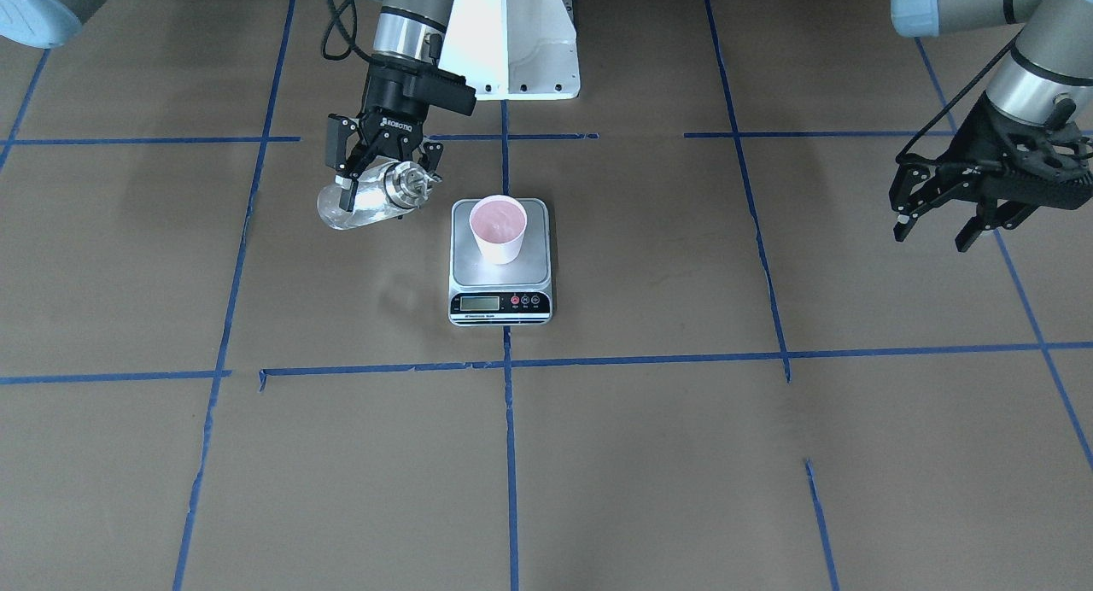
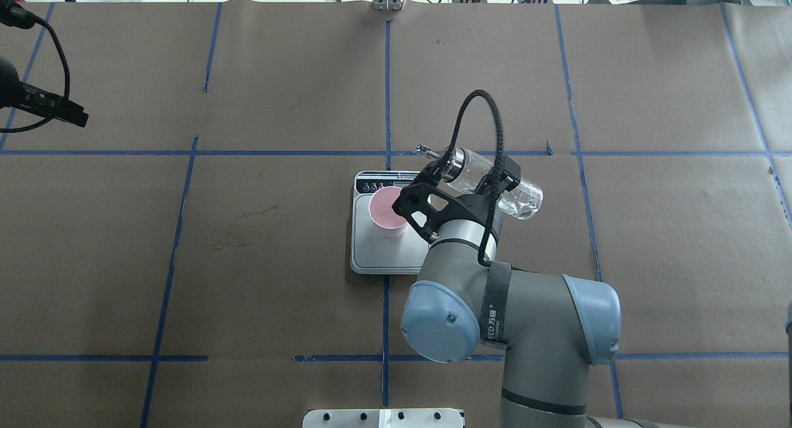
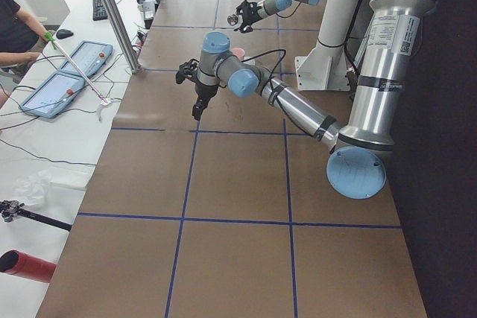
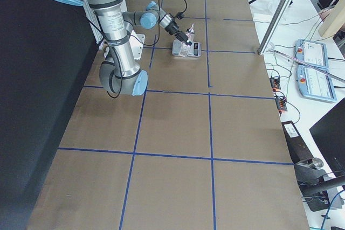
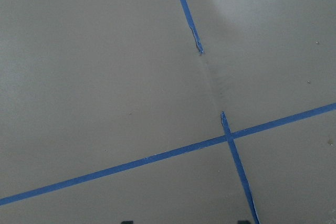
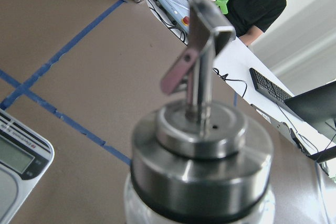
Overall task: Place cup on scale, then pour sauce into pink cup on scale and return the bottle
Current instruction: 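Turn the bottle upright and move it back away from the scale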
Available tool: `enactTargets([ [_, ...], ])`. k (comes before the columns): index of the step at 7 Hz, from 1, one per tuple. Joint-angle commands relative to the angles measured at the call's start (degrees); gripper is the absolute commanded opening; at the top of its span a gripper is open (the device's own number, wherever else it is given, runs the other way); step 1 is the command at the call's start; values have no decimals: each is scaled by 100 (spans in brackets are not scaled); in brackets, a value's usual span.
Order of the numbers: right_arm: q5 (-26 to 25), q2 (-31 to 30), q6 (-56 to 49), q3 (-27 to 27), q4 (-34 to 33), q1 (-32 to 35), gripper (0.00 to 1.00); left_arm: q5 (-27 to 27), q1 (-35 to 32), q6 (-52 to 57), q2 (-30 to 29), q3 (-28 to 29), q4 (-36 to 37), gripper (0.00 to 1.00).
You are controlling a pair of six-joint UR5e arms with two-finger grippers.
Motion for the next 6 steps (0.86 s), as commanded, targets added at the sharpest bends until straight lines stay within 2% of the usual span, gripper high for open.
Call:
enactTargets([
  [1,9,-386,1817,390,129,14,0,0,0,0,0,-1,0,73],
  [2,-8,-710,3062,463,799,23,0,0,0,0,0,8,0,73],
  [4,-551,-1395,3206,464,1402,32,0,-17,0,0,9,43,17,73],
  [6,-999,-2273,3425,342,2365,32,0,-18,9,0,0,192,17,73],
])
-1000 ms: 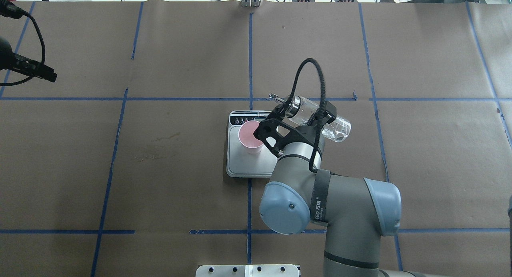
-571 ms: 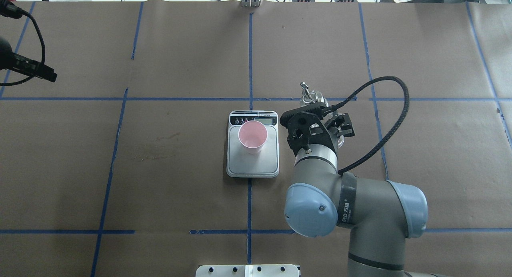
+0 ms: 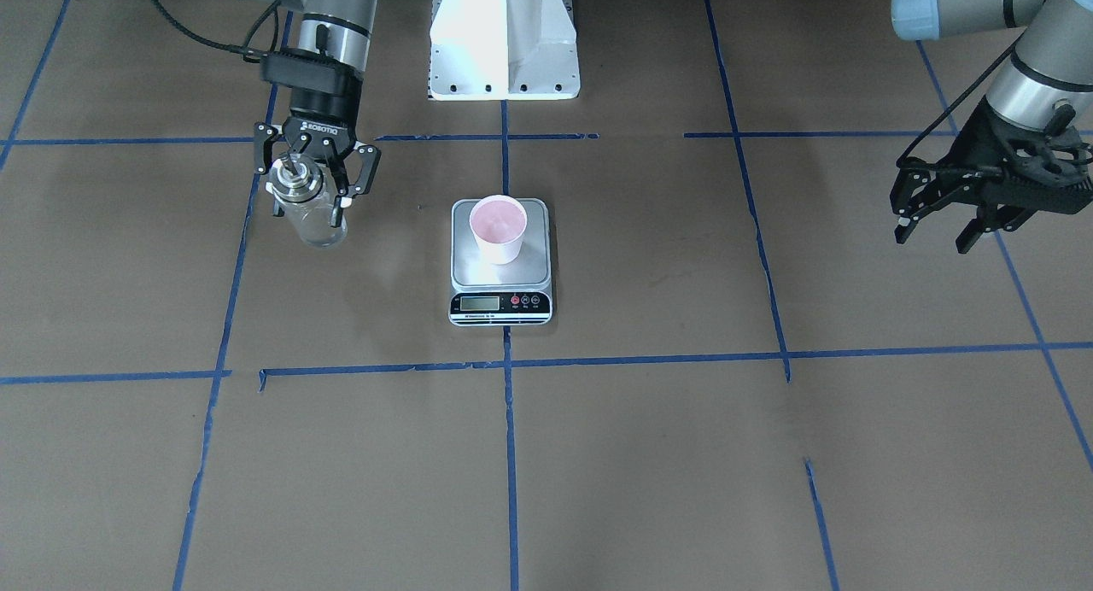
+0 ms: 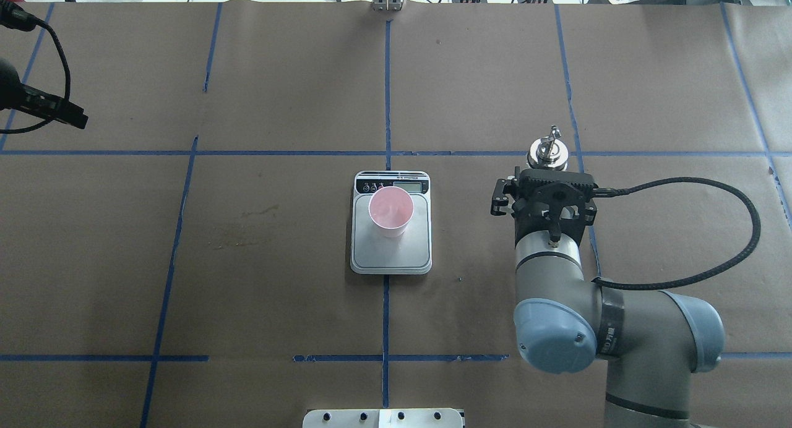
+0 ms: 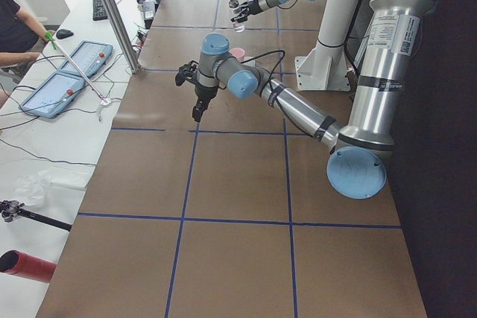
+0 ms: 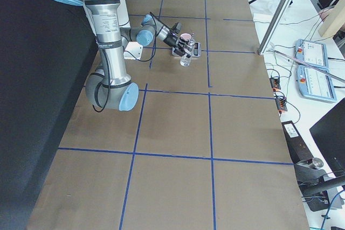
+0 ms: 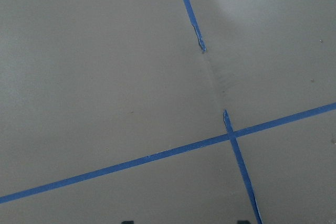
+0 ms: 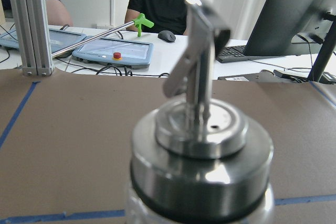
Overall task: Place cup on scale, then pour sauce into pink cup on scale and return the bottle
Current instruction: 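Turn the bottle upright and move it back away from the scale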
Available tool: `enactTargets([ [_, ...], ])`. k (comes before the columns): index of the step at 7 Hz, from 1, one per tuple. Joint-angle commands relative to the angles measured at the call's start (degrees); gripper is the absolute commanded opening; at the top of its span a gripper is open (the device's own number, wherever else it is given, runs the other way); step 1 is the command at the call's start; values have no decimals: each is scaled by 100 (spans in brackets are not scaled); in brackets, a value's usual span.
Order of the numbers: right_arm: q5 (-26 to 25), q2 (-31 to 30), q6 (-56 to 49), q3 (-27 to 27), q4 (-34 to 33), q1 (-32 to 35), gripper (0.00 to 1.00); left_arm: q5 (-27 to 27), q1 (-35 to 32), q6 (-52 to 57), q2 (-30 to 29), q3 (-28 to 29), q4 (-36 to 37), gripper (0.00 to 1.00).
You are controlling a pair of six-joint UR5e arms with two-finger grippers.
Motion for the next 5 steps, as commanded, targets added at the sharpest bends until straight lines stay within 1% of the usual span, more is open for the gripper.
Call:
enactTargets([
  [1,-316,-800,280,-267,1226,0,0,-11,4,9,5,108,11,73],
  [2,-334,-820,307,-616,1589,0,0,-11,4,9,-4,91,72,73],
  [3,-334,-847,316,-681,1706,0,0,-11,21,9,-30,56,272,72],
  [4,-343,-925,525,-855,1751,0,0,-11,12,17,-39,21,318,72],
  [5,-360,-935,553,-875,1760,0,0,-11,30,18,-65,55,318,72],
])
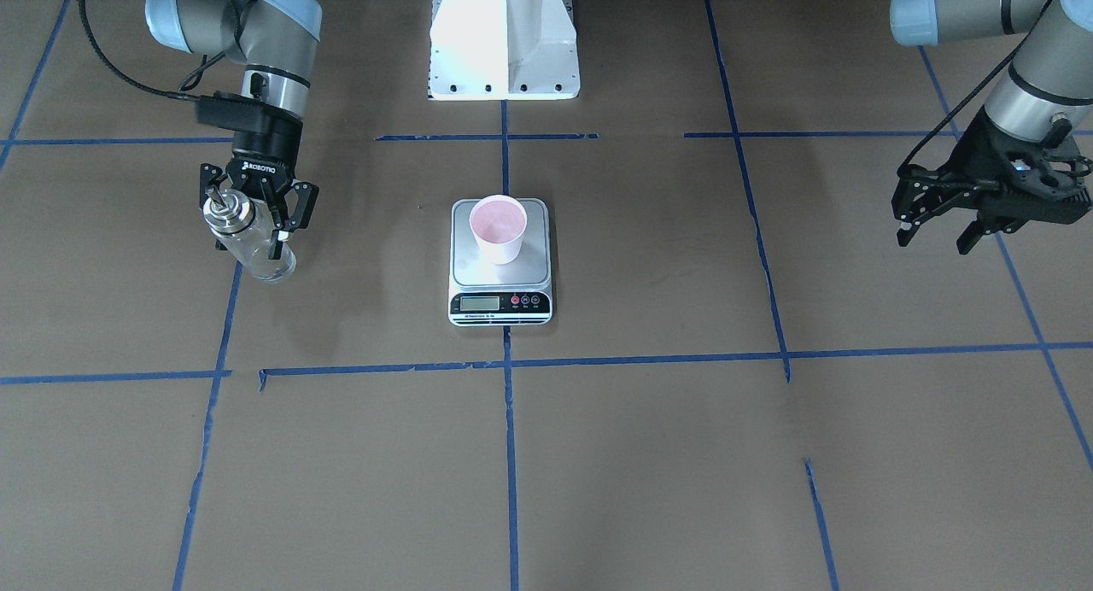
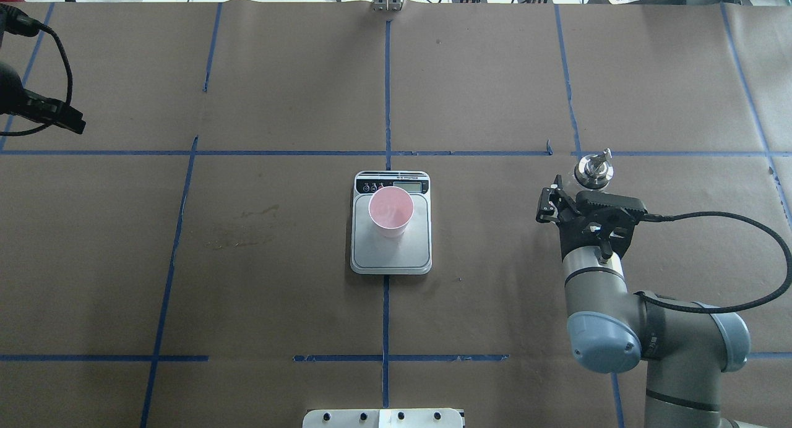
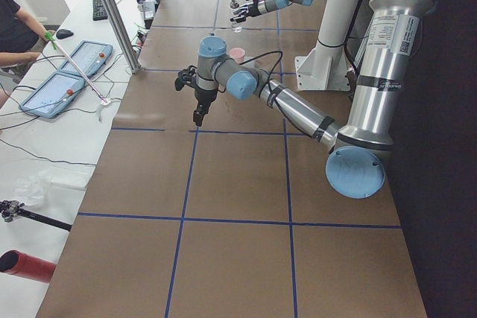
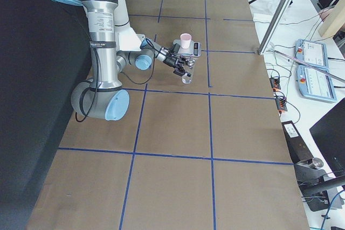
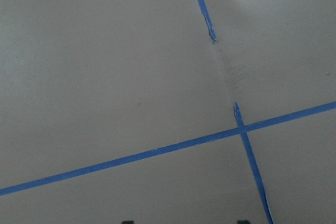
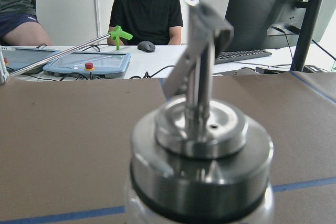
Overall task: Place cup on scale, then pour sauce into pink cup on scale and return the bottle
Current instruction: 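Lower the bottle with the right gripper onto its original spot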
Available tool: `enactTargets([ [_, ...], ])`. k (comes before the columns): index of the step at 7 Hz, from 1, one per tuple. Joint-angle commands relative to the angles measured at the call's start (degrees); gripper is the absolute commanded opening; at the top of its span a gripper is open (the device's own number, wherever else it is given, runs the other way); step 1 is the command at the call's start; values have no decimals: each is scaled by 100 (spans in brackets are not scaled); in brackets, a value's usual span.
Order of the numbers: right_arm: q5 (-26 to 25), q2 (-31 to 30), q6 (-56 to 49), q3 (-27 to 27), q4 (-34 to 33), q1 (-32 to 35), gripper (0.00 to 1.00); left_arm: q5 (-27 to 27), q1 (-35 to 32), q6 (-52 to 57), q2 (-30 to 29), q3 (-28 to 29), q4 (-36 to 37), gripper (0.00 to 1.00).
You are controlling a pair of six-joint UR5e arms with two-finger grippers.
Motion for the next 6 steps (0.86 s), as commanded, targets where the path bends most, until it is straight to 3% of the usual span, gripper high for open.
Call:
enactTargets([
  [1,-279,-197,249,-188,56,0,0,0,12,3,-52,-6,82,72],
  [5,-405,-252,690,-232,56,-61,0,0,29,12,-88,72,109,72],
  [6,-405,-260,690,-233,56,-62,0,0,29,21,-88,99,109,85],
])
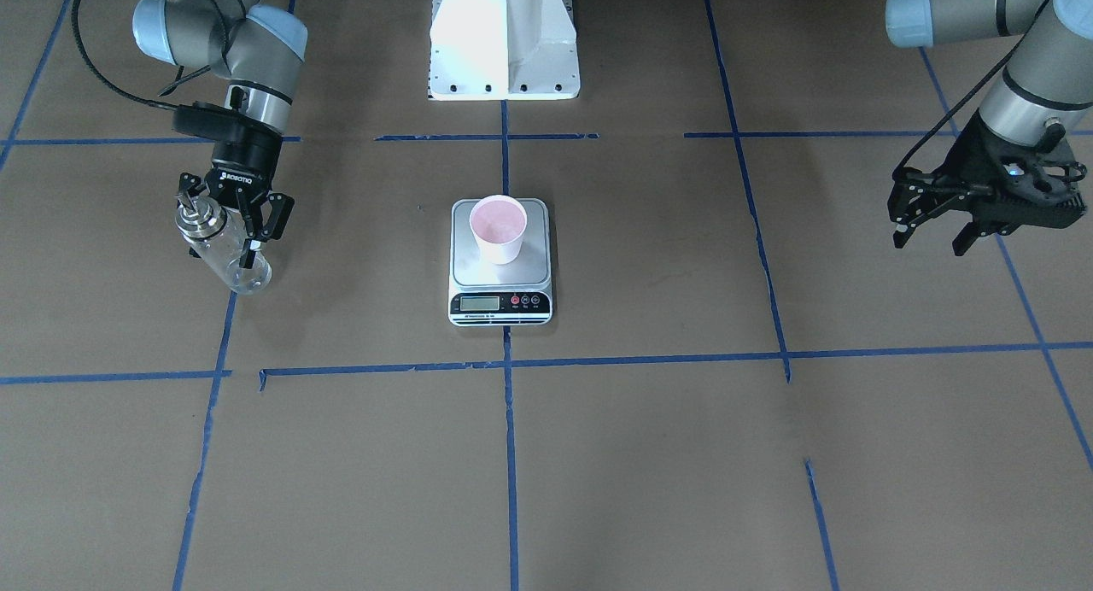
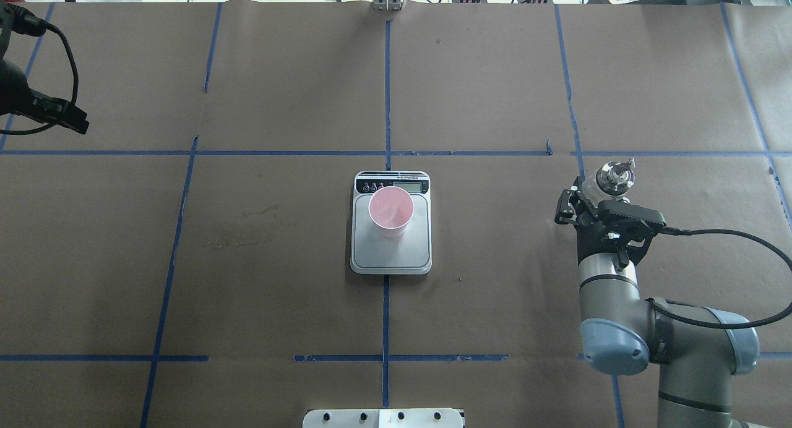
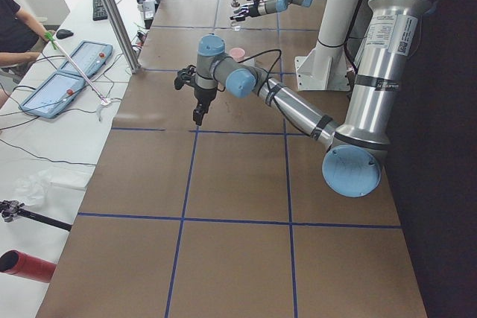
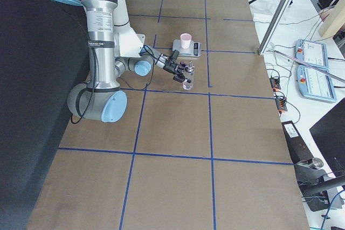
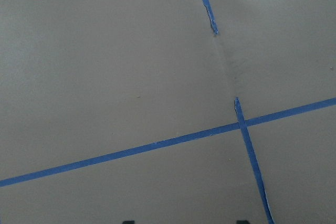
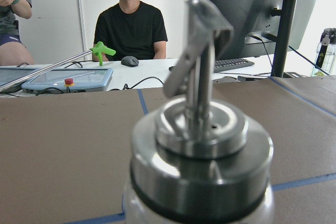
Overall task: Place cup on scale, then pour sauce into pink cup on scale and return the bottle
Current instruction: 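Lower the bottle with the right gripper onto its original spot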
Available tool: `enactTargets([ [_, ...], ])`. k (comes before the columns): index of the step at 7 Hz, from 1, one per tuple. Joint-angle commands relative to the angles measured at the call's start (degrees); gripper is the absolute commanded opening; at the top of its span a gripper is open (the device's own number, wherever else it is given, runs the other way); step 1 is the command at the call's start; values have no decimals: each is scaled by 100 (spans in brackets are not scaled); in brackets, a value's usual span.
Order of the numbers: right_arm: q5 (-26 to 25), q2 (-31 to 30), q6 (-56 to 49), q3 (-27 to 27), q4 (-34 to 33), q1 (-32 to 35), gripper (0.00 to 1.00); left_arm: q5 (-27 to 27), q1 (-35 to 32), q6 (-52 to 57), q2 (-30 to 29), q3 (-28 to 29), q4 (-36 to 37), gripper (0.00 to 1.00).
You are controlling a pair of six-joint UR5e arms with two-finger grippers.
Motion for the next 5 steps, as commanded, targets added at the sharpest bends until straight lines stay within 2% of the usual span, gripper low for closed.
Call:
enactTargets([
  [1,0,3,53,-11,0,-46,0,0,3,-11,-2,57,27,86],
  [5,0,3,44,-19,0,-134,0,-9,-14,-2,-2,-4,45,86],
])
